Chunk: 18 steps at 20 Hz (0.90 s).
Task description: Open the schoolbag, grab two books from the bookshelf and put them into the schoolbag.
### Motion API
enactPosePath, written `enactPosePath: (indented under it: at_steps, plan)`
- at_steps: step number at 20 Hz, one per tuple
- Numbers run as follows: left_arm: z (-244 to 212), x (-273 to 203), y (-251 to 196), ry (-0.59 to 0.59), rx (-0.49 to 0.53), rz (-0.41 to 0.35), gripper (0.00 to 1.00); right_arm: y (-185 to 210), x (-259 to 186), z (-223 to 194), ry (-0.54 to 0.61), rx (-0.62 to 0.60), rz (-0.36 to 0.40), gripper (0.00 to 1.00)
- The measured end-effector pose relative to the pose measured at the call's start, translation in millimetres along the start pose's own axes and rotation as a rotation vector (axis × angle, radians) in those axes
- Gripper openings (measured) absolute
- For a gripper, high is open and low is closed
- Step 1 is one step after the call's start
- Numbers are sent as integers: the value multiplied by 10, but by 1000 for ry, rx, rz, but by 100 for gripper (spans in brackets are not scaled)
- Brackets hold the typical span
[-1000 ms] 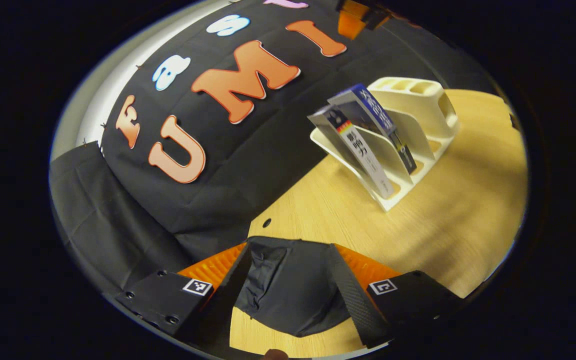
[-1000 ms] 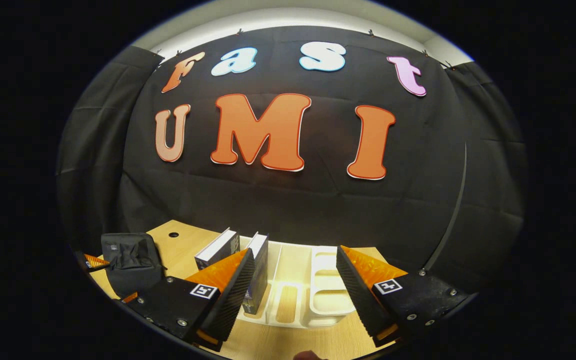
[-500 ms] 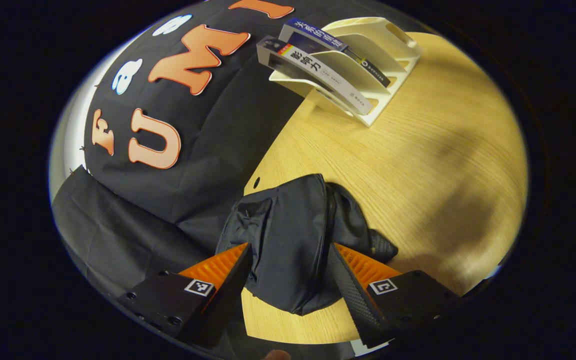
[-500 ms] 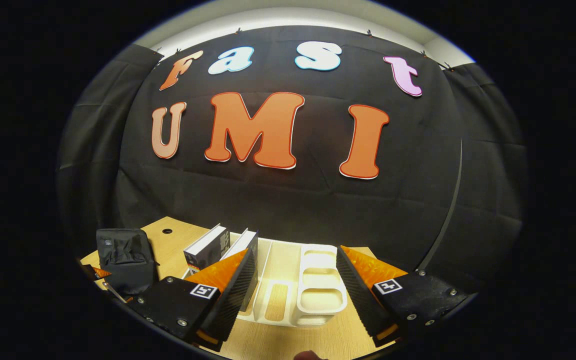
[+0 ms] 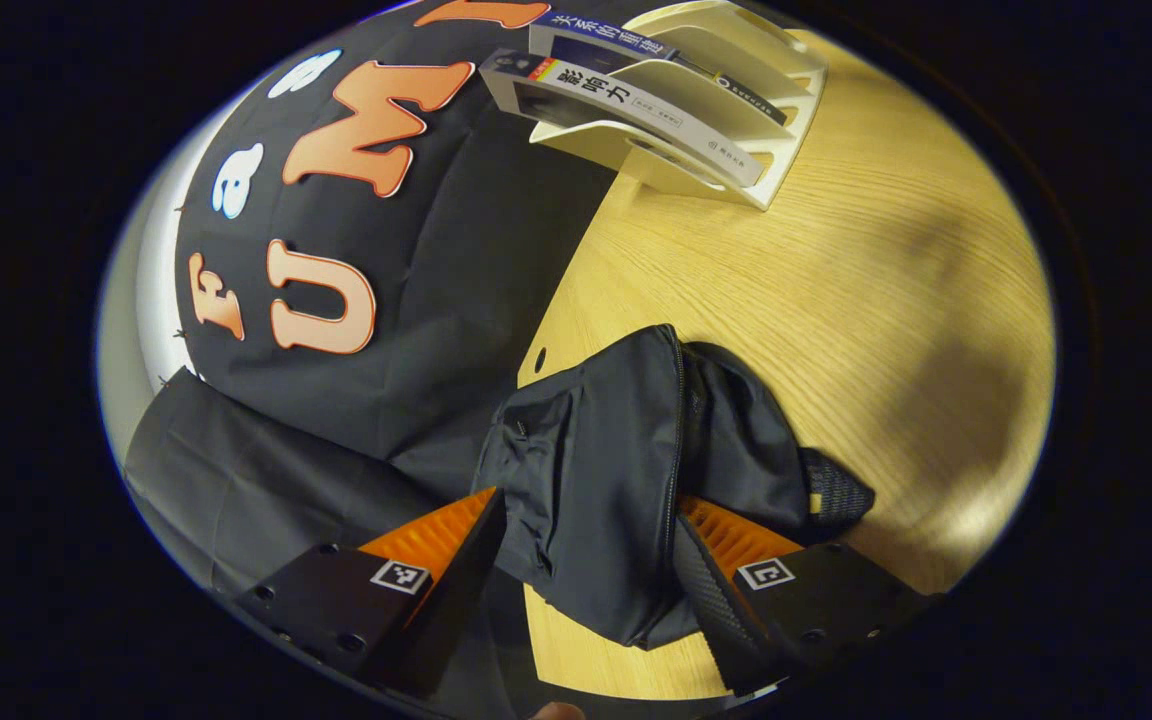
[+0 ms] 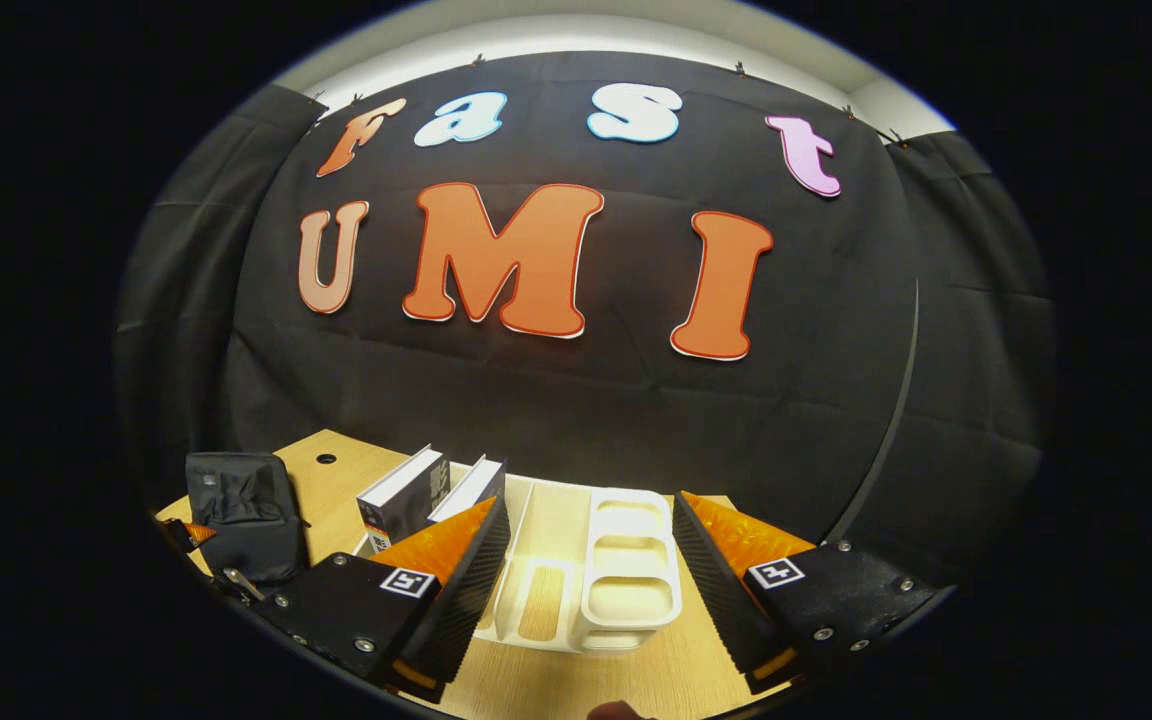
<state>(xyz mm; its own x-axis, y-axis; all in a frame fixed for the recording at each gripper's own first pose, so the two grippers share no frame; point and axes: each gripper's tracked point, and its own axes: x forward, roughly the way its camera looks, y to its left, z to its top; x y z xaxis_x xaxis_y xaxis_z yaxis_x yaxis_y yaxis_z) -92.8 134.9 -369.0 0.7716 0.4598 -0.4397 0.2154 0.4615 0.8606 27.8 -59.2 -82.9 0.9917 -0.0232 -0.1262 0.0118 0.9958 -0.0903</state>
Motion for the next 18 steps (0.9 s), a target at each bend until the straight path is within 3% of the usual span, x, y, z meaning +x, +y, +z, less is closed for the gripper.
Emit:
enactPosePath:
  at_steps: [4, 7, 8, 9, 12, 14, 16, 18]
  plan:
    - [-1, 249, -21, 8, 7, -28, 95, 7, -2, 19, 2, -2, -7, 98]
    - [15, 338, -63, 6, 1, -78, 83, 23, -2, 29, 5, -2, -19, 98]
    - [28, 331, -69, 2, -1, -96, 73, 15, -2, 39, 4, -4, -28, 98]
    - [32, 327, -89, -2, -9, -119, 72, 20, -1, 57, 3, -5, -34, 98]
    - [25, 302, -152, 12, -31, -201, 33, 8, -3, 96, 1, -6, -64, 98]
    - [39, 300, -121, 10, -48, -242, 24, 11, 5, 131, 2, -4, -82, 98]
    - [49, 291, -62, 11, -71, -282, 9, 38, 1, 153, 6, -5, -99, 98]
    - [63, 275, 27, 12, -111, -329, 8, 93, 3, 177, 14, -10, -108, 98]
